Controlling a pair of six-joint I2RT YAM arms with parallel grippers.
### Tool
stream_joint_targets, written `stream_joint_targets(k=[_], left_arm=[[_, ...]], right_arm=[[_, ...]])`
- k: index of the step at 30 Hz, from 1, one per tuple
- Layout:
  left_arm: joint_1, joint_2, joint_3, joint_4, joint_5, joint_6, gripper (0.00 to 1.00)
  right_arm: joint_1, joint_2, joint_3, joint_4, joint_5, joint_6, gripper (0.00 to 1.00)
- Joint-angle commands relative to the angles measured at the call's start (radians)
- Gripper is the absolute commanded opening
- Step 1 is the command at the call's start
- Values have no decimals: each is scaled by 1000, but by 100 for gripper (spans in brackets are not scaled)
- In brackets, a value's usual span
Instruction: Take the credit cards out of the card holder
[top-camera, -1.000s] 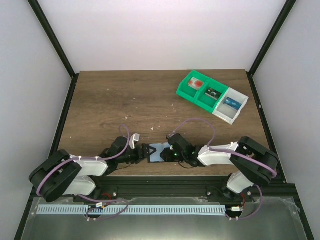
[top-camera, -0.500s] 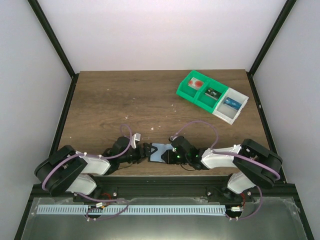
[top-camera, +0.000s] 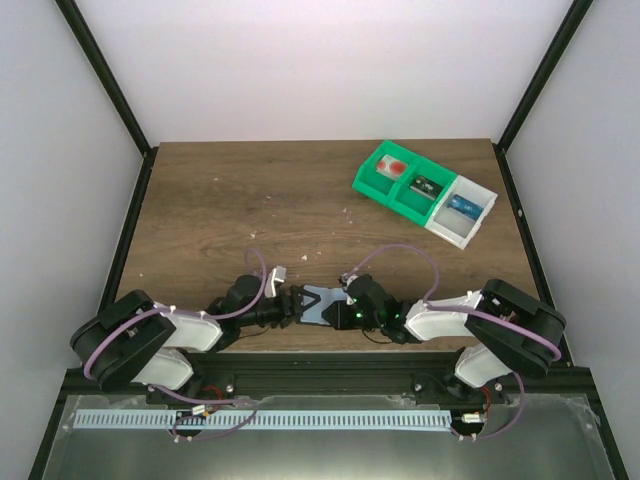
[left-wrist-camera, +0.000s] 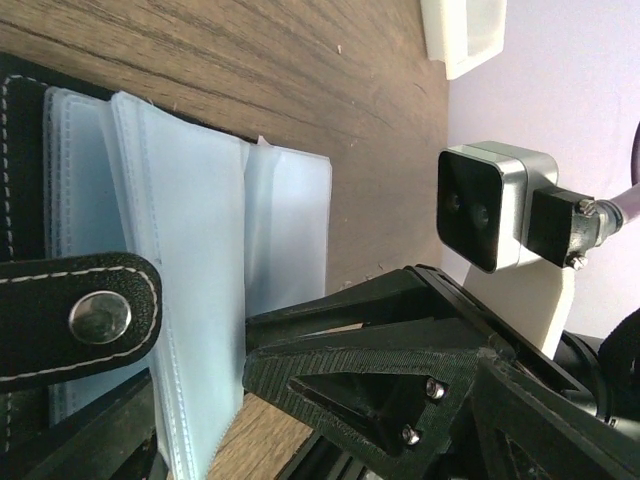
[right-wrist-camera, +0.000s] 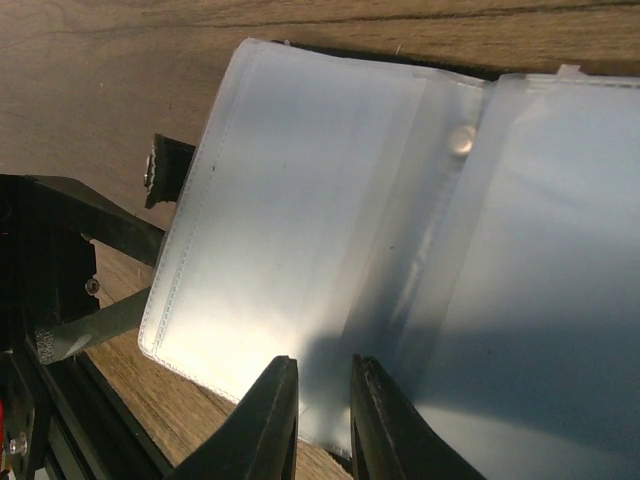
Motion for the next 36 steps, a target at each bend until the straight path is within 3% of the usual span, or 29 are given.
stream_joint_targets(k=[1,8,15,20,26,36], left_arm=[[-4,-4,30,29,16,-11,78],[-5,-15,57,-85,-18,51,36],[-4,5,77,-138,-27,101,23],[-5,20,103,-169,-28,135,0],[-5,-18,106,-266,-50,190,0],[-5,-135,138,-429,-99,261,0]], right_arm=[[9,-22,-22,41,-2,-7,17],[9,-84,-44,55,27,-9,17],[9,-95,-49,39,44,-17,17],[9,-156,-28,-66,102,-38,17],[-14,-255,-56,-130,160,-70,23],[-40,-242,-70,-138,157,-67,26]])
